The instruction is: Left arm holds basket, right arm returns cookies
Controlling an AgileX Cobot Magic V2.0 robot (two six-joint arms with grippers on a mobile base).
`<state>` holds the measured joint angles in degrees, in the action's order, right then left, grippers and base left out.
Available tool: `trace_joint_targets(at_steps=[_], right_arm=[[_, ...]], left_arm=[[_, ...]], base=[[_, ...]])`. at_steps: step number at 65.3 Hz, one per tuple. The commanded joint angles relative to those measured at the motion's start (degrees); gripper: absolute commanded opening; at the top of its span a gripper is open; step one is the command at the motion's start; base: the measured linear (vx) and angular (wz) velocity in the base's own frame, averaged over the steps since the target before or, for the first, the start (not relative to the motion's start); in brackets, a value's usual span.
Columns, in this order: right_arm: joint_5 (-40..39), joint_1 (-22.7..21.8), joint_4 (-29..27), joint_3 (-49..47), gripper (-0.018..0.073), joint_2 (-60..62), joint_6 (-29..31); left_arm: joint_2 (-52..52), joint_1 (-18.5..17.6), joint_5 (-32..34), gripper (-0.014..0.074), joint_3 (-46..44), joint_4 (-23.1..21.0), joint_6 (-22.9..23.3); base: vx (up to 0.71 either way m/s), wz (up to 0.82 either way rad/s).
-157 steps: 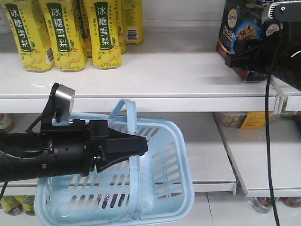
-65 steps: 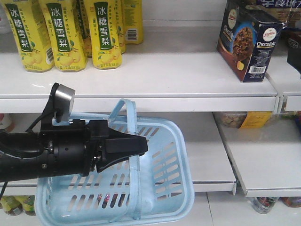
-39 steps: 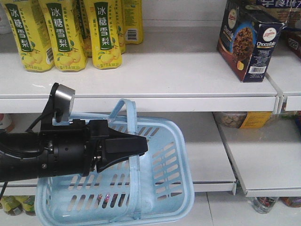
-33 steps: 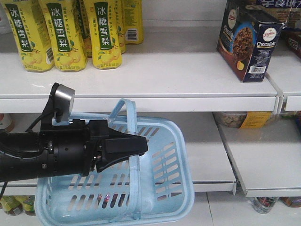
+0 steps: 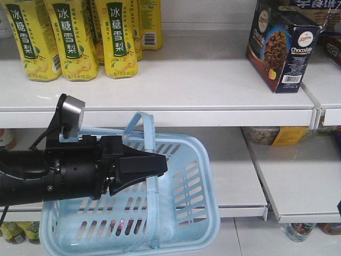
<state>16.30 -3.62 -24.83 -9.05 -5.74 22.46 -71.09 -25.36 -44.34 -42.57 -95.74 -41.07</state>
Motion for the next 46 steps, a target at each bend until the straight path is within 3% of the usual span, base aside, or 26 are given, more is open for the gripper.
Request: trace_joint_targets(at_steps=[1,14,23,32,42,46], right_arm=[[-5.3,-0.4,-4.0,0.9,0.0569,-0.6,-0.6],[-12.6,-0.4,-5.5,3.8,0.0560,-0.6,-0.5],[-12.6,-0.4,-5.5,3.8,0.0476,-0.6,1.2],[-11.6,-0.4,-5.5,3.8,0.0285,-0.6,3.0],[-11.3,-0.4,-5.5,3.8,-0.0010,-0.6,3.0],[-11.3,-0.4,-5.5,3.8,-0.0015,-0.6,3.0]], left_arm=[[1.8,-0.3,-1.4,-0.0003,-2.4,-6.1,-1.2],[1.8,-0.3,-1.4,-0.0003,-2.4,-6.1,-1.2],[1.8,-0.3,-1.4,-0.0003,-2.4,-6.1,-1.2],[1.8,-0.3,-1.4,-0.0003,-2.4,-6.1,-1.2],[1.8,-0.3,-1.4,-0.0003,-2.4,-6.1,-1.2],[1.8,-0.3,-1.4,-0.0003,-2.4,-6.1,-1.2]], base=[[0.00,0.00],[0.00,0.00],[0.00,0.00],[0.00,0.00],[0.00,0.00],[0.00,0.00]])
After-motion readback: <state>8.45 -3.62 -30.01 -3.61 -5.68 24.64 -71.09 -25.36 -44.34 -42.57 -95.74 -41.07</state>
